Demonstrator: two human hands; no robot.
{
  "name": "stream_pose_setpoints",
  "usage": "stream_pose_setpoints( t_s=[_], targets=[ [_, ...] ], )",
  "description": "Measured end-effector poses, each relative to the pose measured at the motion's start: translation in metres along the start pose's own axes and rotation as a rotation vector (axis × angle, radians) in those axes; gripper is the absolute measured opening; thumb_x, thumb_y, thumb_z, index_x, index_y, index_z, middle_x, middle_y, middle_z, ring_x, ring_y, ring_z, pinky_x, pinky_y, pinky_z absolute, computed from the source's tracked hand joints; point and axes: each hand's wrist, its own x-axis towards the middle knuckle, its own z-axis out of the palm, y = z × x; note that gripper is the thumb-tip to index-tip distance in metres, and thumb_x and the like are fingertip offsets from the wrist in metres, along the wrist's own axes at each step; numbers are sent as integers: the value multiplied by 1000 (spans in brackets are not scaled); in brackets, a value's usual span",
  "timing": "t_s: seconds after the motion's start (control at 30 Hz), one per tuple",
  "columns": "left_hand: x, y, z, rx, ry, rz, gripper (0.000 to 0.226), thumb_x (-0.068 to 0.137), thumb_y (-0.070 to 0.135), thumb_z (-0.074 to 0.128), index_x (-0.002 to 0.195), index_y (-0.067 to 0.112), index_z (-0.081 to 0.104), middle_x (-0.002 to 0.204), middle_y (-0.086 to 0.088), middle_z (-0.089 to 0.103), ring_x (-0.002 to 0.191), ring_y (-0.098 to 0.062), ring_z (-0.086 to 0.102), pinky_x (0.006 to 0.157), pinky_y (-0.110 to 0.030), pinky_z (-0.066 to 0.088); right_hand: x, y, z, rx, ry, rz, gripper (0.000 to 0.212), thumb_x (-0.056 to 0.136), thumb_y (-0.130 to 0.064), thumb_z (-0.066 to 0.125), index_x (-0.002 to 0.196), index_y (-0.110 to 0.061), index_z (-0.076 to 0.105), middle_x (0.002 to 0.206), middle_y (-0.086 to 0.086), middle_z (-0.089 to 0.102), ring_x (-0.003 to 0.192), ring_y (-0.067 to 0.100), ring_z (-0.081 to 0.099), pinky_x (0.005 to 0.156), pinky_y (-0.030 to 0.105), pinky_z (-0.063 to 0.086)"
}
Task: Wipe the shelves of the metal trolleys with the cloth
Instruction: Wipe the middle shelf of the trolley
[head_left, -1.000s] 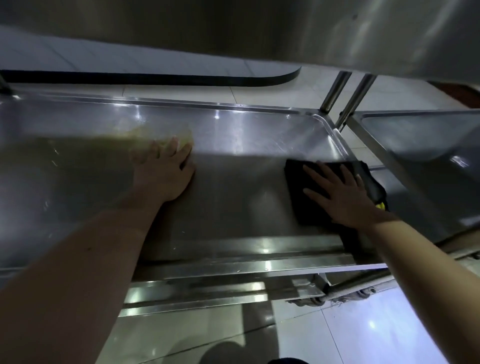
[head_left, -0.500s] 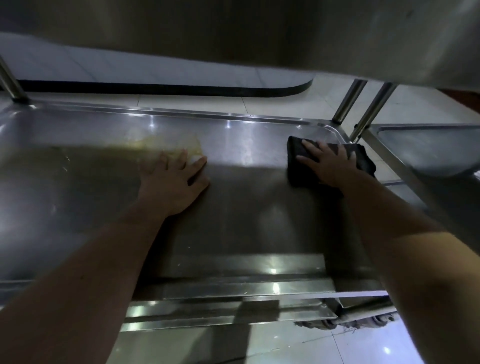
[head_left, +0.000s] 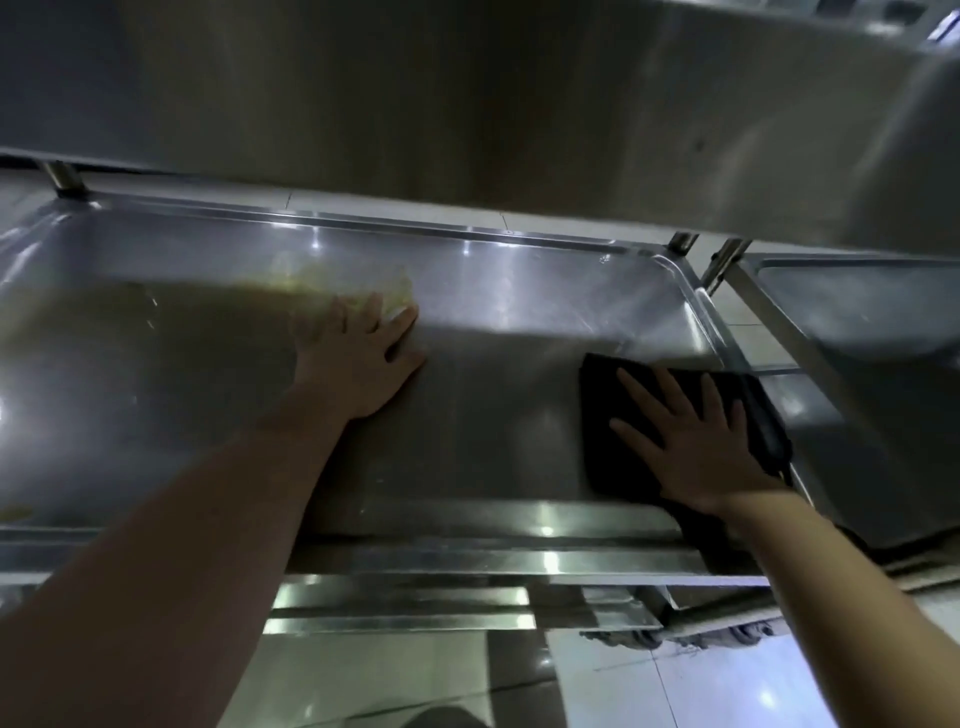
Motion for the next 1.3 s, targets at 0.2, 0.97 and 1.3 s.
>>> stream_pose_setpoints(
  t_s=[0.2, 0.97, 1.3],
  targets=[
    [-1, -4, -7, -44, -80, 16, 59, 98, 66, 20, 152, 52, 4, 165, 7, -7, 151, -34, -8, 111, -68, -6, -24, -82, -11, 167, 75, 87, 69, 84, -80, 11, 147, -59, -7, 164, -14, -10, 147, 42, -14, 115, 63, -8],
    [-155, -23, -8, -35, -103, 44, 80, 80, 87, 12, 150, 54, -7, 164, 12, -12, 150, -27, -18, 104, -76, -13, 50, -198, -38, 285, 107, -128, 54, 100, -57, 29, 152, -49, 12, 164, -17, 0, 149, 41, -8, 117, 58, -2],
    [1, -40, -14, -55, -77, 11, 87, 78, 91, 16, 153, 50, -2, 165, 7, -11, 150, -32, -14, 105, -78, -8, 55, -199, -22, 86, 198, -102, 56, 103, -49, 18, 156, -40, 2, 164, -12, -6, 150, 38, -6, 117, 58, 0]
  ],
)
